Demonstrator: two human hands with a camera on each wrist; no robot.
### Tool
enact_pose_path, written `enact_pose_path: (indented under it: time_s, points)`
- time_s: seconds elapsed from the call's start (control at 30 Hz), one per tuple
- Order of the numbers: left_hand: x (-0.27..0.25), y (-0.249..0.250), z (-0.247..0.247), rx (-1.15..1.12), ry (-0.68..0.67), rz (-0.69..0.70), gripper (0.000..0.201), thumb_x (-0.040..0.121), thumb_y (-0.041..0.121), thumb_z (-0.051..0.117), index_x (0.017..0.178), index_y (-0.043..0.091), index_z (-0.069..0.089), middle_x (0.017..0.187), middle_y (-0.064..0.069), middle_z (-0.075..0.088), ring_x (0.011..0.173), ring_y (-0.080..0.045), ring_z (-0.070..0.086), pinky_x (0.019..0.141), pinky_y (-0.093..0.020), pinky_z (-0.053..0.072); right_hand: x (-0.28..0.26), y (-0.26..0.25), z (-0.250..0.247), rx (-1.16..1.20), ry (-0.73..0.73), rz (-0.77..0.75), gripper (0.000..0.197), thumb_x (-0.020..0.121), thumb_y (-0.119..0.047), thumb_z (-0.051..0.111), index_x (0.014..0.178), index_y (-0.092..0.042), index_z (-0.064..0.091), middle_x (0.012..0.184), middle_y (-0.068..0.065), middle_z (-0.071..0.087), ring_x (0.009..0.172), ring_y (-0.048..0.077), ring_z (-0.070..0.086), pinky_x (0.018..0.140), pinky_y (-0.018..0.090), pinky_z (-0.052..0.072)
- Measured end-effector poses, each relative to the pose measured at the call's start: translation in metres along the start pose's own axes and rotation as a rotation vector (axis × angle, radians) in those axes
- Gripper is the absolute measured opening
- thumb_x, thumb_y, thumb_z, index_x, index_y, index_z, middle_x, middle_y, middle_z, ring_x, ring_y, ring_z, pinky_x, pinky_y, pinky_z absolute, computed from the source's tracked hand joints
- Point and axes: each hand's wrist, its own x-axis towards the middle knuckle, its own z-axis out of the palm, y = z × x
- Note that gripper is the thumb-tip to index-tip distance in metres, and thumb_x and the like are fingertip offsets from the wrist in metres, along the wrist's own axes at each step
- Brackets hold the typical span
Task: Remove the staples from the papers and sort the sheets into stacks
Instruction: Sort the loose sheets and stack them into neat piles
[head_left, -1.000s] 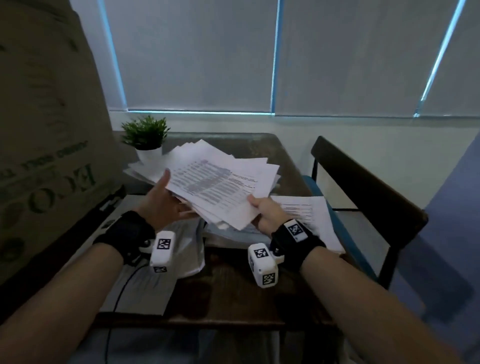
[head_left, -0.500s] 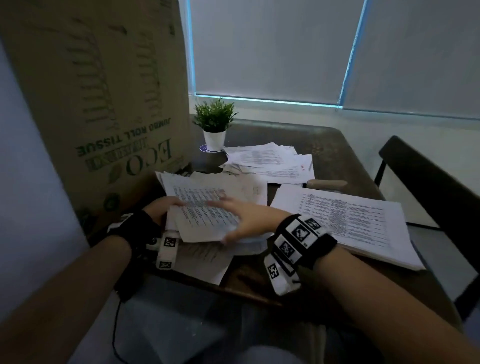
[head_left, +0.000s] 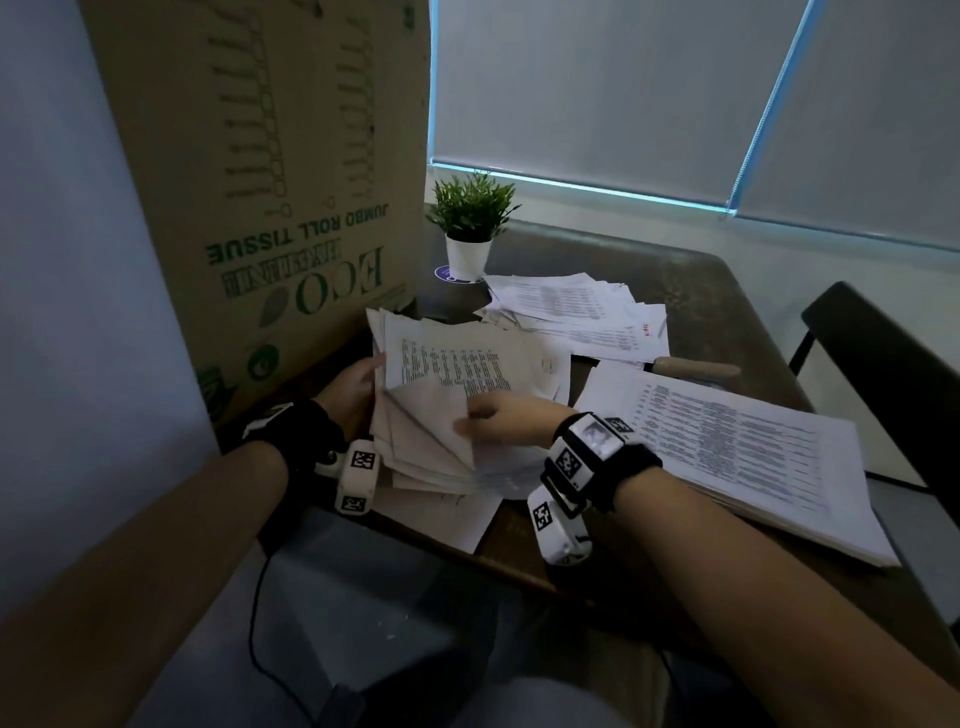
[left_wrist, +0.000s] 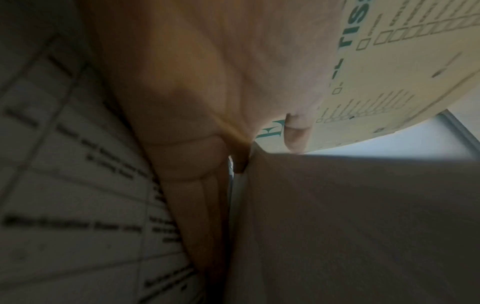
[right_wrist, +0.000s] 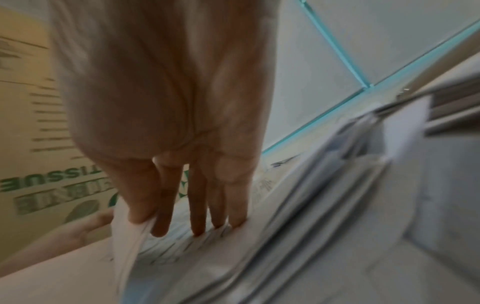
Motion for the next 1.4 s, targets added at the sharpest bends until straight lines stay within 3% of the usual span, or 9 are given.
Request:
enact_pose_path:
  time_s: [0.17, 0.3, 0.47, 0.6, 0.7, 0.8, 0.97, 1.23, 1.4]
  points:
    - [0.005, -0.007, -0.012, 0.012, 0.081, -0.046, 0.02, 0.099, 0.01, 0.036, 0.091, 0.007, 0.055, 0.084, -0.012, 0.058, 0.077, -0.024, 0.057, 0.064, -0.03, 0.048, 0.008, 0.013, 0.006, 0.295, 0.066, 0.137, 0.024, 0.096, -0.019, 0.059, 0.115, -0.005, 0.065, 0.119, 0.016, 0.066, 0.111, 0.032, 0.061, 0.103, 0.044, 0.047]
    - [0.005, -0.007, -0.017, -0.014, -0.171, -0.188, 0.052, 0.069, 0.012, 0.049, 0.12, 0.017, 0.056, 0.114, -0.019, 0.063, 0.103, -0.035, 0.06, 0.086, -0.044, 0.049, 0.01, 0.01, 0.008, 0.287, 0.078, 0.17, 0.025, 0.093, -0.018, 0.062, 0.106, 0.004, 0.066, 0.101, 0.017, 0.066, 0.095, 0.031, 0.061, 0.087, 0.036, 0.047]
    - [0.009, -0.011, -0.024, -0.064, -0.233, -0.215, 0.046, 0.071, 0.03, 0.075, 0.112, 0.018, 0.058, 0.116, -0.019, 0.062, 0.102, -0.032, 0.061, 0.09, -0.046, 0.05, 0.008, 0.003, 0.007, 0.301, 0.077, 0.207, 0.021, 0.096, -0.019, 0.057, 0.106, -0.004, 0.067, 0.1, 0.009, 0.062, 0.096, 0.024, 0.058, 0.081, 0.03, 0.044]
    - [0.012, -0.014, -0.024, -0.032, -0.296, -0.257, 0.096, 0.032, 0.06, 0.088, 0.114, 0.022, 0.056, 0.114, -0.014, 0.061, 0.101, -0.028, 0.062, 0.085, -0.039, 0.053, 0.0, -0.016, -0.001, 0.5, 0.02, 0.269, 0.065, 0.097, -0.063, 0.038, 0.147, -0.022, 0.041, 0.144, 0.01, 0.051, 0.132, 0.027, 0.047, 0.106, 0.04, 0.039]
    - [0.014, -0.015, -0.016, 0.015, -0.361, -0.207, 0.094, 0.045, 0.05, 0.089, 0.128, 0.03, 0.05, 0.123, -0.012, 0.062, 0.107, -0.027, 0.064, 0.081, -0.036, 0.057, -0.007, -0.041, -0.009, 0.505, -0.019, 0.252, 0.077, 0.093, -0.071, 0.032, 0.155, -0.025, 0.026, 0.157, 0.012, 0.032, 0.143, 0.035, 0.032, 0.113, 0.05, 0.029]
    - [0.014, -0.016, -0.01, 0.066, -0.333, -0.217, 0.092, 0.053, 0.05, 0.085, 0.133, 0.024, 0.047, 0.123, -0.012, 0.063, 0.105, -0.023, 0.065, 0.078, -0.031, 0.057, -0.009, -0.06, -0.01, 0.488, -0.028, 0.219, 0.072, 0.098, -0.06, 0.037, 0.156, -0.019, 0.02, 0.162, 0.007, 0.02, 0.149, 0.029, 0.019, 0.116, 0.045, 0.021]
    - [0.019, -0.018, -0.012, 0.06, -0.336, -0.209, 0.108, 0.051, 0.045, 0.09, 0.142, 0.039, 0.033, 0.131, -0.008, 0.058, 0.118, -0.029, 0.057, 0.101, -0.046, 0.044, -0.005, -0.06, -0.015, 0.521, -0.062, 0.293, 0.063, 0.103, -0.042, 0.042, 0.155, -0.013, 0.021, 0.162, 0.009, 0.018, 0.148, 0.03, 0.019, 0.114, 0.046, 0.023]
    - [0.022, -0.018, -0.012, 0.062, -0.345, -0.215, 0.112, 0.042, 0.048, 0.091, 0.137, 0.047, 0.032, 0.121, -0.003, 0.066, 0.11, -0.027, 0.063, 0.086, -0.039, 0.054, -0.008, -0.047, -0.017, 0.576, -0.094, 0.329, 0.073, 0.099, -0.053, 0.043, 0.156, -0.014, 0.016, 0.161, 0.016, 0.02, 0.148, 0.033, 0.022, 0.115, 0.052, 0.024]
    - [0.018, -0.017, -0.01, 0.072, -0.33, -0.207, 0.105, 0.046, 0.049, 0.089, 0.137, 0.037, 0.038, 0.115, -0.002, 0.068, 0.106, -0.024, 0.066, 0.079, -0.035, 0.057, -0.013, -0.057, -0.019, 0.553, -0.103, 0.269, 0.07, 0.101, -0.05, 0.037, 0.156, -0.014, 0.014, 0.163, 0.013, 0.015, 0.149, 0.032, 0.015, 0.116, 0.049, 0.021]
